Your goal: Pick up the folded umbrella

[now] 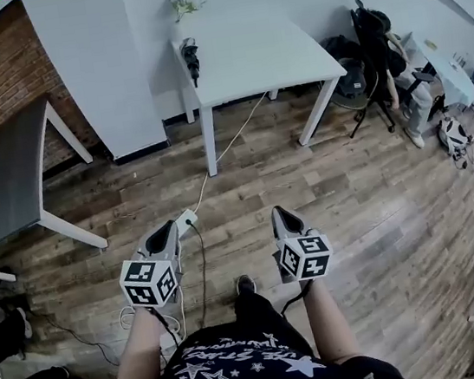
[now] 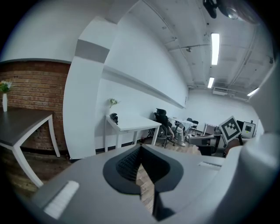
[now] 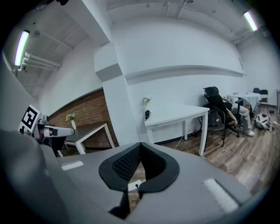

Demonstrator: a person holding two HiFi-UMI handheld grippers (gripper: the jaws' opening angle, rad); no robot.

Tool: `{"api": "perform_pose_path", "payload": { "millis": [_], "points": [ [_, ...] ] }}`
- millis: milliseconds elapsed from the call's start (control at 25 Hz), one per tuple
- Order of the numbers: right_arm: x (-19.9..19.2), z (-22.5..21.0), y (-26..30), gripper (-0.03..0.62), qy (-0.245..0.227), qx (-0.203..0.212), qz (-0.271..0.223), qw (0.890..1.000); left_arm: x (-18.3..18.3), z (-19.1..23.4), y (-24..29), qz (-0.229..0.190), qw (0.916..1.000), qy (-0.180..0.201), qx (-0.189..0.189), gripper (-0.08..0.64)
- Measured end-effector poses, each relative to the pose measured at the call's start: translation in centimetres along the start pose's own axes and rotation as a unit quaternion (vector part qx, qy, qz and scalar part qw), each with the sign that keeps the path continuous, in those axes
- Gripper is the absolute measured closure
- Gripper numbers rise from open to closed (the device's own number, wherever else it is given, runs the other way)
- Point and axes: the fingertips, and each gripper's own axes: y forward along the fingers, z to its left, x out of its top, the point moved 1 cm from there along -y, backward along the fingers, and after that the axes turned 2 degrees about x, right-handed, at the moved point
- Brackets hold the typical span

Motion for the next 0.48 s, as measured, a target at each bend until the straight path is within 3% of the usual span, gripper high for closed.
{"api": "perform_pose_path", "payload": {
  "millis": [280, 480],
  "points": [
    [3.0, -6.3, 4.1, 0.577, 0.004, 0.022, 0.005, 1.0, 2.2, -1.5, 6.4, 0.001, 0.9995, -0.014, 0.028, 0.557],
    [4.3, -8.7, 6.1, 0.577, 0.004, 0.034, 0.003, 0.999, 3.6, -2.0, 9.0, -0.002, 0.9991, 0.005, 0.041, 0.557]
  ]
}}
